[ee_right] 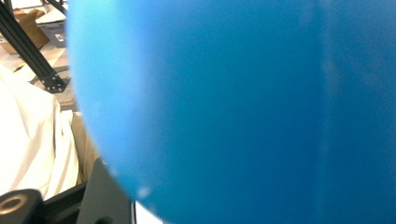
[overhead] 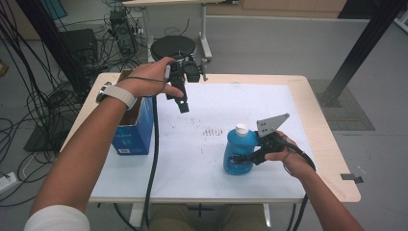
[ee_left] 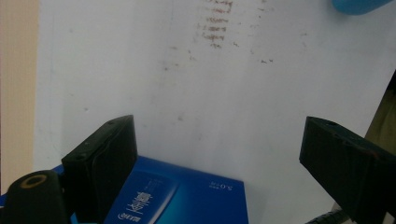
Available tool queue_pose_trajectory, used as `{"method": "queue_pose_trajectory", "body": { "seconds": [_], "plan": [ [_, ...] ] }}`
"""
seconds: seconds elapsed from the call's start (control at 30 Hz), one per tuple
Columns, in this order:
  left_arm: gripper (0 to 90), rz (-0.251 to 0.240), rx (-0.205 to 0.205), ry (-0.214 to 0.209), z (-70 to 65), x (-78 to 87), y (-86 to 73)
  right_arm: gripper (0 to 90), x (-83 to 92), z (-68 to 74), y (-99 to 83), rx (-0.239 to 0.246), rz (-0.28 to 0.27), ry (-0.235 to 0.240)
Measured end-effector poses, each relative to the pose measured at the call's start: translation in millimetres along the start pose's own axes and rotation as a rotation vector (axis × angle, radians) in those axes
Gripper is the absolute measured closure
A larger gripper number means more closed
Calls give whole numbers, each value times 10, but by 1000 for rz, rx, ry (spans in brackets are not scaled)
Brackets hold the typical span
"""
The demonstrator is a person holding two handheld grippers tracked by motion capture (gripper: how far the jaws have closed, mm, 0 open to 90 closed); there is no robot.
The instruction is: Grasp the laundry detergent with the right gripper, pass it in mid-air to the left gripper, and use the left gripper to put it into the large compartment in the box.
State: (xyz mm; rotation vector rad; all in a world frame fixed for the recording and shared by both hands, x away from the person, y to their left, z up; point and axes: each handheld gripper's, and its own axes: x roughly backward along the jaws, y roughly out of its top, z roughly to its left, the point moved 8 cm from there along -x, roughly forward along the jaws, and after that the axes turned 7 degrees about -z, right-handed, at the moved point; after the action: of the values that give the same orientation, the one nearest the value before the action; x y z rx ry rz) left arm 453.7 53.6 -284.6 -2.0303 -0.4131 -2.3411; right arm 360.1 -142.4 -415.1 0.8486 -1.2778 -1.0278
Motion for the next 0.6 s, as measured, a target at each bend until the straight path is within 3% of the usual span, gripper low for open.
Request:
{"method": "queue_pose_trajectory", "body": {
  "seconds": [0.37,0.6],
  "plan": [
    [97,18,-22,-15,-192,187,51,434,-9,16,292,-26,32,-1],
    [92,3,-74,-39,-382,324,181,434,-43,-16,462,-11,46,-8]
  ]
}}
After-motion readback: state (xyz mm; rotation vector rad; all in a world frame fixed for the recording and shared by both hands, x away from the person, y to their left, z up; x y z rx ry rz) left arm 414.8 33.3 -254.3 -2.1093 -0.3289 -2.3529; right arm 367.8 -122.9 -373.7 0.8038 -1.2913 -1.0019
